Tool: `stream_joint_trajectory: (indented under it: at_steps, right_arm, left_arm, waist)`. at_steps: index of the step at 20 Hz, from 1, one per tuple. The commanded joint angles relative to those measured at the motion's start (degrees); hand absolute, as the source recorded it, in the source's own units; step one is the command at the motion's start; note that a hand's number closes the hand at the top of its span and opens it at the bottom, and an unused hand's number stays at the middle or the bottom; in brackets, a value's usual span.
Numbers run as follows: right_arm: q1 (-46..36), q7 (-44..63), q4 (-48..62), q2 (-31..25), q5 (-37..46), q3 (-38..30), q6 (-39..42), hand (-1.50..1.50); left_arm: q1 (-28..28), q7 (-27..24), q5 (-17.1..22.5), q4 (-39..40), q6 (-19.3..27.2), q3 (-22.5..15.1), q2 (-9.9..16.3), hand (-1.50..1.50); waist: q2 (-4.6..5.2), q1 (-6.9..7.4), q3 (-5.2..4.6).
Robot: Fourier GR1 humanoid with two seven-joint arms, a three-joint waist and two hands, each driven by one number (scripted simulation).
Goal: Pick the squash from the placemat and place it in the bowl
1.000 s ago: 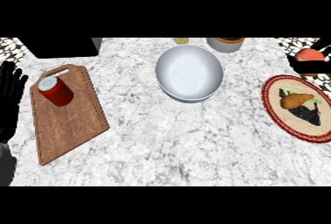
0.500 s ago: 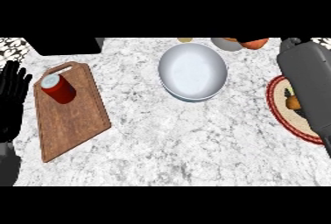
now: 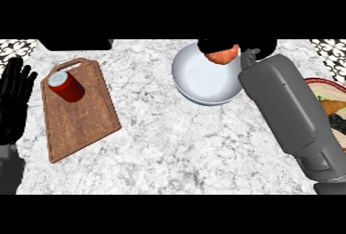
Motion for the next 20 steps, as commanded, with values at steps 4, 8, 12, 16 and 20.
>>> stream_joint_trajectory:
  at_steps: [4, 8, 12, 16, 20]
  right_arm:
    - [2.5, 6.0, 5.2, 3.5, 6.9, 1.6, -2.2, 1.50]
    - [6.0, 7.4, 8.3, 7.0, 8.6, -1.7, -12.3, -1.50]
    - [6.5, 0.5, 10.9, 9.0, 4.6, -7.4, -19.6, -1.50]
    - [8.1, -8.2, 7.7, 8.8, 2.0, -10.8, -26.9, -1.50]
    - [9.9, -14.3, 9.3, 7.4, 5.1, -12.1, -37.5, -1.50]
  left_arm:
    - [-2.7, -0.5, -0.9, 1.8, -0.3, -0.2, -0.4, 0.00]
    - [-3.4, 0.3, -0.2, 2.2, -1.3, 0.5, 0.4, 0.00]
    - [-4.7, 3.0, 0.5, -0.3, -1.2, 0.3, 0.5, 0.00]
    - [-5.5, 0.9, -1.7, 3.7, 0.9, -0.9, -1.9, 0.00]
    - [-1.7, 0.5, -1.7, -1.0, 0.8, -1.5, -2.9, 0.00]
  waist:
    - [0.91, 1.43, 0.10]
    - [1.01, 1.59, 0.11]
    - [1.11, 2.12, 0.17]
    - [1.11, 1.29, 0.17]
    - [1.00, 2.16, 0.17]
